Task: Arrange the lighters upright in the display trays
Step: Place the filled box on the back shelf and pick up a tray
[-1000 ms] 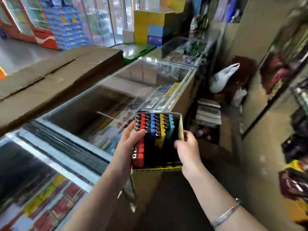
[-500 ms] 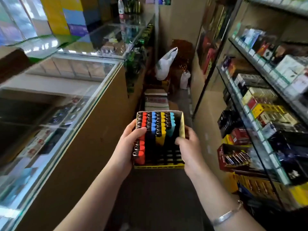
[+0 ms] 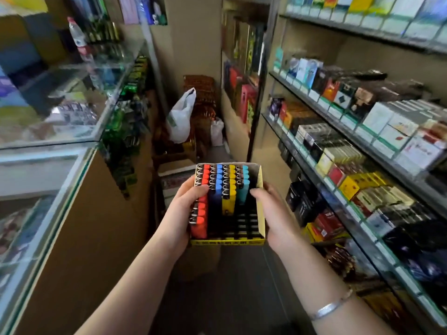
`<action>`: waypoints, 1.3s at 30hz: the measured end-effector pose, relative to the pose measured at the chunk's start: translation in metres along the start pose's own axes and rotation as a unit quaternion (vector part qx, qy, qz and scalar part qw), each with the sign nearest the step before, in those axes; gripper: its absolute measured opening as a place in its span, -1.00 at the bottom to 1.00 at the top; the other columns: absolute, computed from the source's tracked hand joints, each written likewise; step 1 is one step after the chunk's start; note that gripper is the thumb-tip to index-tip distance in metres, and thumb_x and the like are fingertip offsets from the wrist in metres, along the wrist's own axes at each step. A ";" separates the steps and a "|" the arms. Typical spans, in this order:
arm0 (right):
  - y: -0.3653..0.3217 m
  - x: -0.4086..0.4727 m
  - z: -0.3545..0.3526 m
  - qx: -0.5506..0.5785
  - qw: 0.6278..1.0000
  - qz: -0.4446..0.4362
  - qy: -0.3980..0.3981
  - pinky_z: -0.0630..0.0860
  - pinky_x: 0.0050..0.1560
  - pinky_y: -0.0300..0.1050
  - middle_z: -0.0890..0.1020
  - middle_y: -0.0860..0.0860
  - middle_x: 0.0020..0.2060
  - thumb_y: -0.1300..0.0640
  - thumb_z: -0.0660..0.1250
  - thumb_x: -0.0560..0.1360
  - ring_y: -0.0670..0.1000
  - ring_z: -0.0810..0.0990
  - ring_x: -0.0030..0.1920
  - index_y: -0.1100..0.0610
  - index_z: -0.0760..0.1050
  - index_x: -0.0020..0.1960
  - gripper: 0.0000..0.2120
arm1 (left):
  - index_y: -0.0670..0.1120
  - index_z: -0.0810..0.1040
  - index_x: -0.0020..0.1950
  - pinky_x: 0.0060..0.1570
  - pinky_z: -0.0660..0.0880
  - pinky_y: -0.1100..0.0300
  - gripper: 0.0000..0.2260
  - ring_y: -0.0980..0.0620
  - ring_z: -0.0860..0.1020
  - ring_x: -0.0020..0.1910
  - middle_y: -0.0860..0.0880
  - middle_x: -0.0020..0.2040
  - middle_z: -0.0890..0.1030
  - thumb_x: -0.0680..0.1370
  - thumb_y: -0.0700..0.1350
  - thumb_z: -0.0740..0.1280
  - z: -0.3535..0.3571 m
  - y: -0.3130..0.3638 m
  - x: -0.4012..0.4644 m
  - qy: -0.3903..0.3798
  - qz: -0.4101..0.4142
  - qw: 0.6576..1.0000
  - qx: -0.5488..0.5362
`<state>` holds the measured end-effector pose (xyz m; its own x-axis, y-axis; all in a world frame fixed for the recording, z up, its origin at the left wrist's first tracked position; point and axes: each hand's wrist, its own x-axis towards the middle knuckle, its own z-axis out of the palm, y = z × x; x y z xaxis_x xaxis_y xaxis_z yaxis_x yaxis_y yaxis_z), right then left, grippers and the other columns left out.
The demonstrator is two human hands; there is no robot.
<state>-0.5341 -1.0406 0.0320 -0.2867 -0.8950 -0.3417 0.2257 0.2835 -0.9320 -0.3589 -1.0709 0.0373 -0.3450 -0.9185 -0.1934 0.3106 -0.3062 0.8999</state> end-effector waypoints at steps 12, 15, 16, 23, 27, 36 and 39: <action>-0.041 0.182 -0.003 0.025 0.995 0.063 0.067 0.54 -0.14 0.00 0.61 0.03 -0.04 0.17 0.21 0.52 0.08 0.60 -0.03 -0.20 0.44 0.00 -0.75 | 0.09 0.40 0.17 0.02 0.55 -0.14 -0.50 -0.13 0.63 0.00 -0.12 0.09 0.61 0.27 0.12 0.42 0.002 0.013 0.200 -0.019 -0.104 0.994 0.022; -0.045 0.242 -0.012 0.025 0.992 0.069 0.102 0.54 -0.15 -0.02 0.59 0.02 -0.04 0.12 0.23 0.54 0.09 0.59 -0.04 -0.19 0.43 -0.08 -0.82 | 0.10 0.41 0.17 0.04 0.55 -0.09 -0.49 -0.08 0.64 -0.01 -0.07 0.05 0.63 0.27 0.15 0.42 0.011 0.003 0.264 -0.024 -0.108 0.993 0.041; -0.047 0.262 -0.016 0.032 0.990 0.069 0.116 0.54 -0.17 -0.04 0.60 0.02 -0.05 0.11 0.23 0.54 0.09 0.59 -0.05 -0.17 0.44 -0.06 -0.84 | 0.12 0.41 0.17 0.05 0.55 -0.08 -0.49 -0.07 0.64 -0.01 -0.05 0.03 0.65 0.27 0.17 0.42 0.015 -0.001 0.286 -0.031 -0.115 0.992 0.048; -0.055 0.394 -0.052 0.047 0.979 0.095 0.173 0.44 -0.30 -0.20 0.58 -0.08 -0.13 0.08 0.18 0.60 -0.05 0.58 -0.14 -0.10 0.45 -0.06 -0.87 | 0.23 0.42 0.23 0.10 0.50 0.02 -0.54 0.01 0.61 0.08 0.06 0.10 0.63 0.35 0.21 0.40 0.034 -0.027 0.422 -0.087 -0.162 0.981 0.069; -0.039 0.460 -0.061 0.032 0.973 0.106 0.202 0.49 -0.22 -0.16 0.55 -0.11 -0.11 0.05 0.18 0.60 -0.07 0.55 -0.13 -0.17 0.40 0.12 -0.84 | 0.24 0.43 0.19 0.06 0.52 0.04 -0.66 0.04 0.63 0.01 0.09 0.01 0.66 0.43 0.15 0.37 0.036 -0.048 0.482 -0.057 -0.163 0.982 0.082; 0.045 0.585 -0.084 -0.006 0.959 0.133 0.250 0.49 -0.30 -0.23 0.62 -0.09 -0.06 0.39 0.16 0.39 -0.12 0.59 -0.12 -0.08 0.46 0.25 -0.45 | 0.23 0.45 0.14 -0.17 0.53 0.26 -0.74 0.15 0.63 -0.08 0.18 -0.08 0.65 0.46 0.11 0.29 0.016 -0.139 0.601 -0.043 -0.197 0.976 0.079; 0.083 0.621 -0.095 -0.031 0.952 0.142 0.271 0.51 0.11 0.06 0.60 0.02 0.10 0.36 0.15 0.40 0.06 0.56 0.09 -0.12 0.44 0.27 -0.44 | 0.25 0.48 0.12 -0.12 0.50 0.21 -0.76 0.14 0.63 -0.06 0.16 -0.04 0.65 0.46 0.09 0.30 0.007 -0.177 0.638 -0.058 -0.205 0.974 0.073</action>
<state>-0.7821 -1.5398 -0.2687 -0.6643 -0.4749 -0.5772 0.3157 0.5217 -0.7926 -0.6400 -1.6006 -0.2423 -0.5147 -0.6894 -0.5097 -0.0010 -0.5940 0.8044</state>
